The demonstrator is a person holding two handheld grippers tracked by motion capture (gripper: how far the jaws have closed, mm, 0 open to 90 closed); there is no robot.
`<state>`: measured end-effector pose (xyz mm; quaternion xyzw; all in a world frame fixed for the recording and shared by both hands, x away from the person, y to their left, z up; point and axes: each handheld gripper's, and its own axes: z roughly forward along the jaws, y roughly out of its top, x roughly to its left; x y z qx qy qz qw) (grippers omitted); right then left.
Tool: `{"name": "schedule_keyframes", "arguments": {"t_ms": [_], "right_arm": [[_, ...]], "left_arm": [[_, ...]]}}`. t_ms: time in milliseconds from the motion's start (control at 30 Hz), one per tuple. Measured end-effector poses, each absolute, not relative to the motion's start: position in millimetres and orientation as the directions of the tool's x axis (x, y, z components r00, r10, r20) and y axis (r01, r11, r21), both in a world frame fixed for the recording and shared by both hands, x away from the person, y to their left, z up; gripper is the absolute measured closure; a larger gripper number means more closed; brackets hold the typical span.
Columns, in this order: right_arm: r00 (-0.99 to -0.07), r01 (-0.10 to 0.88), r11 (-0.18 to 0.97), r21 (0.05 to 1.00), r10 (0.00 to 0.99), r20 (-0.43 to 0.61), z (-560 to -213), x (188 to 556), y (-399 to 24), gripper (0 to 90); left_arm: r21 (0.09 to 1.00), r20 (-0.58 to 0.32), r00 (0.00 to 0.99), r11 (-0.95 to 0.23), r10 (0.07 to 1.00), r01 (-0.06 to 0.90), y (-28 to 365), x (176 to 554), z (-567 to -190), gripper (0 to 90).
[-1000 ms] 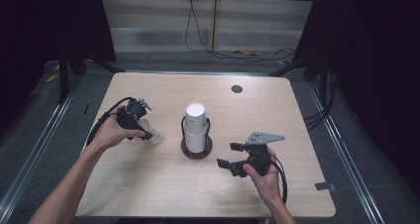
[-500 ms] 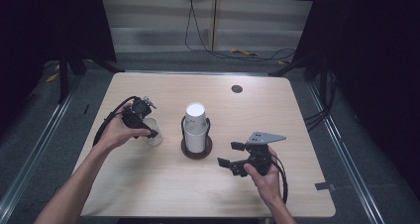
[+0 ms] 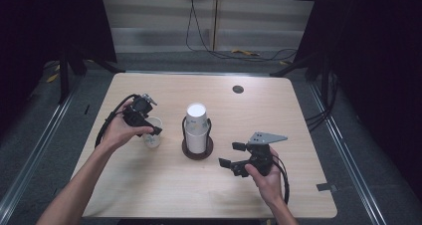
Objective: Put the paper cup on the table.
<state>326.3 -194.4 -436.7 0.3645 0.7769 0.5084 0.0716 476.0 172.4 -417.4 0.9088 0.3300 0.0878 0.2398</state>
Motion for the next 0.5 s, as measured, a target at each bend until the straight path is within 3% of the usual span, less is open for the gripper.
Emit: {"name": "schedule_keyframes", "arguments": {"t_ms": [500], "right_arm": [[-0.724,0.493,0.220,0.842,0.641,0.257,-437.0,326.2,-194.6,16.1]], "left_arm": [[0.583,-0.049,0.755,-0.595,0.654,0.553,178.5,476.2,-414.6,17.4]]}}
